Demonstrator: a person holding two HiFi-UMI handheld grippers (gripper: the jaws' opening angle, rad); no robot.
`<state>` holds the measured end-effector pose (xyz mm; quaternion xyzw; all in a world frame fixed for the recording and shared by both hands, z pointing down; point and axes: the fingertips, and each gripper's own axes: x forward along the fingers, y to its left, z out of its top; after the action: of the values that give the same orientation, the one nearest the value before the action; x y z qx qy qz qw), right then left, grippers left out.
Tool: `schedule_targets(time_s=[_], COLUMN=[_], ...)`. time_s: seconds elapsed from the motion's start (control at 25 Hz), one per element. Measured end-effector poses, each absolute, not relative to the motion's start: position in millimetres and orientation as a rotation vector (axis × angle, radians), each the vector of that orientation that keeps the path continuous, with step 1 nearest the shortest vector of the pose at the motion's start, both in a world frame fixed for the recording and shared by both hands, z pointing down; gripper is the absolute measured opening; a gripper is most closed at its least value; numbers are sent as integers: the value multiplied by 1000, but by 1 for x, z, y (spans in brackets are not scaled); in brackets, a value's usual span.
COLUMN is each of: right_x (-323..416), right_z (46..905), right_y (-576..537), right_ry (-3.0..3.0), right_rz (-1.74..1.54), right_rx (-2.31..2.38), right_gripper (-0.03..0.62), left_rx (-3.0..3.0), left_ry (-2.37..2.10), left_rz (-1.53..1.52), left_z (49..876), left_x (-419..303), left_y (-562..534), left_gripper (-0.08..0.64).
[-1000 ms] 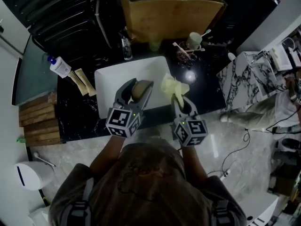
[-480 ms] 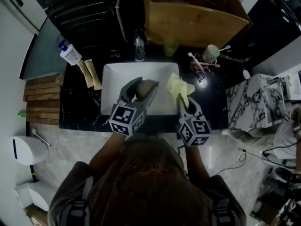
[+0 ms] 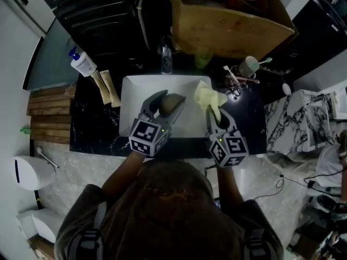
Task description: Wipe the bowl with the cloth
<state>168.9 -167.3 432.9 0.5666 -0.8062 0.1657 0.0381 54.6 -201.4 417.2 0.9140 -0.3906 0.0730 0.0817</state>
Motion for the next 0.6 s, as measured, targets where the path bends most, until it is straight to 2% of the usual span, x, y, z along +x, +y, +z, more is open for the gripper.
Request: schedule_targets(time_s=[0.24, 0.6], right_x=[151, 77], right_z=[410, 392], right_y=[-186, -198], right_ry=[-2540, -2663], right_rz=[383, 271], right_rx=[1623, 1242], right_gripper=[38, 38], left_rx=[2758, 2863], left_ry=[-1065, -961], left_rz=[267, 445], left_z=[426, 441], left_x=[61, 69], left_y=[-203, -197], left_gripper=[262, 262])
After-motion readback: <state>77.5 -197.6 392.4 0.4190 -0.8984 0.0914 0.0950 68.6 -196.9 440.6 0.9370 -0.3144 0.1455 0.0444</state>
